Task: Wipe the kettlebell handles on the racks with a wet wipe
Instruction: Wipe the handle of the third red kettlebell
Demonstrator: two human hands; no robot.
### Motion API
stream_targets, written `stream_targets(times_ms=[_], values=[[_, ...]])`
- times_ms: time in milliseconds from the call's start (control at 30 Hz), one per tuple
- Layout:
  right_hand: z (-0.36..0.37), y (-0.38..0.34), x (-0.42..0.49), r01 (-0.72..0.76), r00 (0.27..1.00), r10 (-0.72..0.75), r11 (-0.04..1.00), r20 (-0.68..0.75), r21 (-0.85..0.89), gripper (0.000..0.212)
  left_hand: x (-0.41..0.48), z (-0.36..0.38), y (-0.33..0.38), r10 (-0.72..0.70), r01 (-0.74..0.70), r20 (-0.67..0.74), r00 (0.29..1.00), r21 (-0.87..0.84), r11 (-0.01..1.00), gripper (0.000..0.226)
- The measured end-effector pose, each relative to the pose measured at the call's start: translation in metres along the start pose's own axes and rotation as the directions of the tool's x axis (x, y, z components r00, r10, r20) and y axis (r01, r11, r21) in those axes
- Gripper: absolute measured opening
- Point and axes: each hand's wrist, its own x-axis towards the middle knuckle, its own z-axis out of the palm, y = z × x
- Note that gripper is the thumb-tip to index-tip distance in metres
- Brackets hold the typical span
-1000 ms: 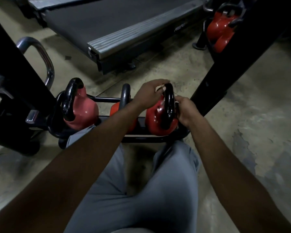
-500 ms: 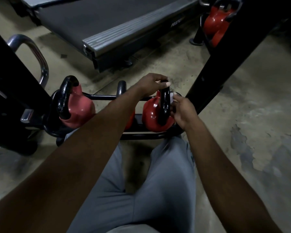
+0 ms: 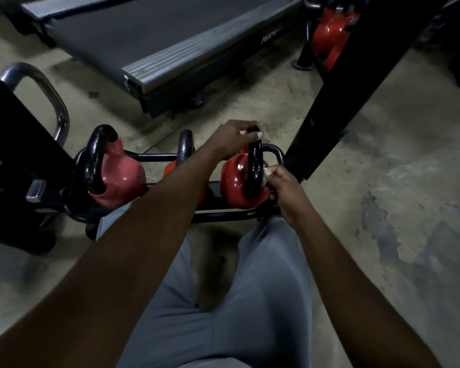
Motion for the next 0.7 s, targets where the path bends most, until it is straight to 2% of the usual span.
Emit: stream_targets(times_ms=[100, 200, 267, 333, 400, 433, 500, 633, 700], values=[[0.003, 0.003, -0.009, 0.073, 0.996, -0.073, 0.997, -0.053, -0.001, 0.022, 0.001, 0.0, -0.002, -0.02, 0.02, -0.008, 1.0, -0.042, 0.999, 0.044], [0.009, 0.021, -0.028, 0.16, 0.98, -0.175, 0.976, -0.099, -0.146, 0.007, 0.0, 0.001, -0.004, -0.01, 0.01, 0.002, 1.0, -0.022, 1.0, 0.047], [0.011, 0.03, -0.043, 0.209, 0.956, -0.243, 0.957, -0.163, -0.201, 0.008, 0.003, 0.0, -0.005, -0.001, 0.001, 0.0, 1.0, 0.01, 1.0, 0.051], [0.013, 0.025, -0.04, 0.23, 0.936, -0.26, 0.962, -0.237, -0.145, 0.011, 0.007, -0.002, -0.006, -0.002, 0.002, 0.001, 1.0, 0.019, 1.0, 0.053], [0.017, 0.011, -0.024, 0.192, 0.944, -0.196, 0.98, -0.266, -0.041, 0.013, 0.009, -0.003, -0.007, -0.01, 0.009, 0.009, 1.0, 0.006, 1.0, 0.053], [0.017, 0.007, -0.019, 0.167, 0.953, -0.176, 0.984, -0.246, -0.056, 0.014, 0.009, -0.002, -0.008, -0.011, 0.011, 0.012, 1.0, 0.003, 1.0, 0.053], [0.013, 0.01, -0.019, 0.14, 0.966, -0.177, 0.971, -0.189, -0.194, 0.015, 0.008, 0.0, -0.01, -0.003, 0.003, 0.019, 1.0, 0.018, 1.0, 0.053], [-0.006, 0.017, -0.025, 0.206, 0.967, -0.248, 0.891, -0.053, -0.405, 0.011, 0.012, 0.0, -0.013, 0.009, -0.01, 0.015, 1.0, 0.037, 0.999, 0.053], [-0.005, 0.006, -0.008, 0.208, 0.977, -0.203, 0.872, 0.059, -0.443, 0.015, 0.014, 0.001, -0.015, 0.007, -0.008, 0.01, 1.0, 0.016, 1.0, 0.054]])
